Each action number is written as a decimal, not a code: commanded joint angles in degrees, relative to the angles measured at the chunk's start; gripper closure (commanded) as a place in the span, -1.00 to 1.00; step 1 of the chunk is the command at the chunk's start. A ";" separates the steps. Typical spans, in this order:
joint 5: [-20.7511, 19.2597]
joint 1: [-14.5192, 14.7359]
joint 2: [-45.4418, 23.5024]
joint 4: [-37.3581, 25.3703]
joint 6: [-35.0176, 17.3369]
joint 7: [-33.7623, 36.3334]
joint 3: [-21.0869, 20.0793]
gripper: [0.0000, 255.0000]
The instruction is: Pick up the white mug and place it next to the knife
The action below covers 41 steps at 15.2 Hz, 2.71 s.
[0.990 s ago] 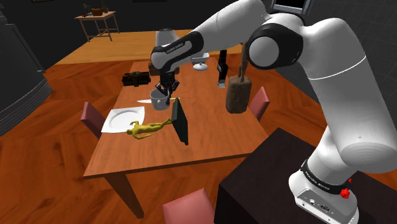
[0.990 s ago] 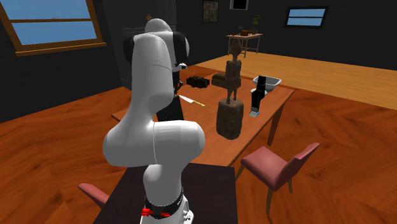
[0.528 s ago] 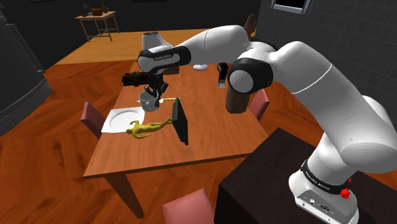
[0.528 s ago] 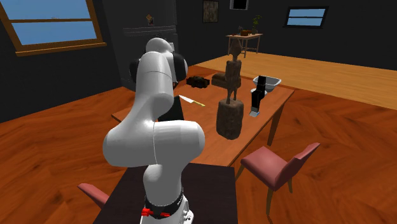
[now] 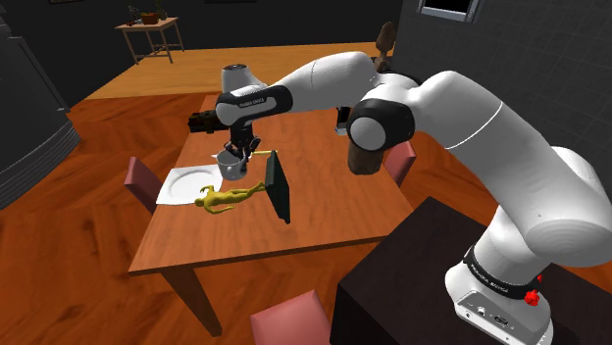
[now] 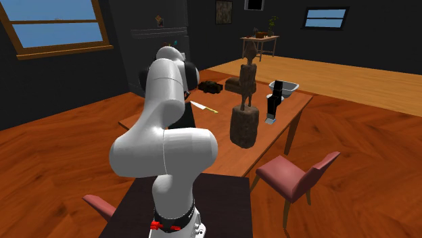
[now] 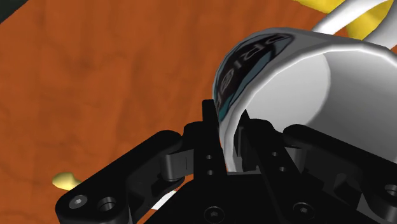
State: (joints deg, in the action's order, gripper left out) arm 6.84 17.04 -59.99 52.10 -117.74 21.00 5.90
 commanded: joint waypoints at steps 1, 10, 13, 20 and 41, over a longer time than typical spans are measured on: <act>0.05 0.00 -0.58 0.42 -1.04 -0.06 -0.04 1.00; 0.25 -0.12 -4.83 -0.25 -4.62 -0.18 -0.28 1.00; 0.31 -0.19 -6.57 -1.08 -5.53 -0.20 -0.36 1.00; 0.36 -0.26 -8.23 -2.03 -6.25 -0.20 -0.41 1.00; 0.25 0.10 -1.03 3.77 -4.82 -0.40 -0.12 -1.00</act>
